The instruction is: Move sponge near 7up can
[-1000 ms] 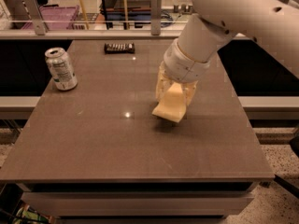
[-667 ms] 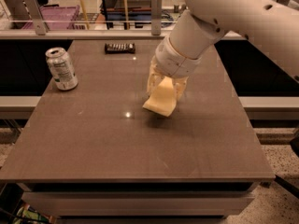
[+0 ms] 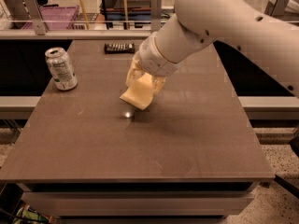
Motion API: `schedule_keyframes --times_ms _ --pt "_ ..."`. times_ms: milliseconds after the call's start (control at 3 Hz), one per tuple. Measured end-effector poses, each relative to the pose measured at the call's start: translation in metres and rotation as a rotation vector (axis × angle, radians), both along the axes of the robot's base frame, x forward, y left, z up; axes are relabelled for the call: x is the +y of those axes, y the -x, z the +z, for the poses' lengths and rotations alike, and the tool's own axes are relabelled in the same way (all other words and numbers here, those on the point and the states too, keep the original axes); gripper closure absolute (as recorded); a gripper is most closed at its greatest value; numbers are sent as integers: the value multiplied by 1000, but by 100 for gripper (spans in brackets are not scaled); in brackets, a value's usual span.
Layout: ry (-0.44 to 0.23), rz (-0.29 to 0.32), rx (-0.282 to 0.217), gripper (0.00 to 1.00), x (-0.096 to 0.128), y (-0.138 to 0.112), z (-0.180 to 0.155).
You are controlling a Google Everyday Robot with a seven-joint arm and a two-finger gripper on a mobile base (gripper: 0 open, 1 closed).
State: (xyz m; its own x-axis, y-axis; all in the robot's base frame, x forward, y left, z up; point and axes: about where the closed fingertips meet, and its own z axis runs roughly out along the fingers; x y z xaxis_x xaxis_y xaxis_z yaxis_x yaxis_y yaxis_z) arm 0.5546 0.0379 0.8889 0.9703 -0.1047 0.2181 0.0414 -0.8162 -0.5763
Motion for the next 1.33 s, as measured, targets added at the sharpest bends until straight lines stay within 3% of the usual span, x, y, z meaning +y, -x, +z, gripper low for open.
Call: schedule_keyframes --times_ms 667,1333 --pt "-162 19 -143 100 50 -14 22" --pt "-154 39 -148 100 56 -25 21"
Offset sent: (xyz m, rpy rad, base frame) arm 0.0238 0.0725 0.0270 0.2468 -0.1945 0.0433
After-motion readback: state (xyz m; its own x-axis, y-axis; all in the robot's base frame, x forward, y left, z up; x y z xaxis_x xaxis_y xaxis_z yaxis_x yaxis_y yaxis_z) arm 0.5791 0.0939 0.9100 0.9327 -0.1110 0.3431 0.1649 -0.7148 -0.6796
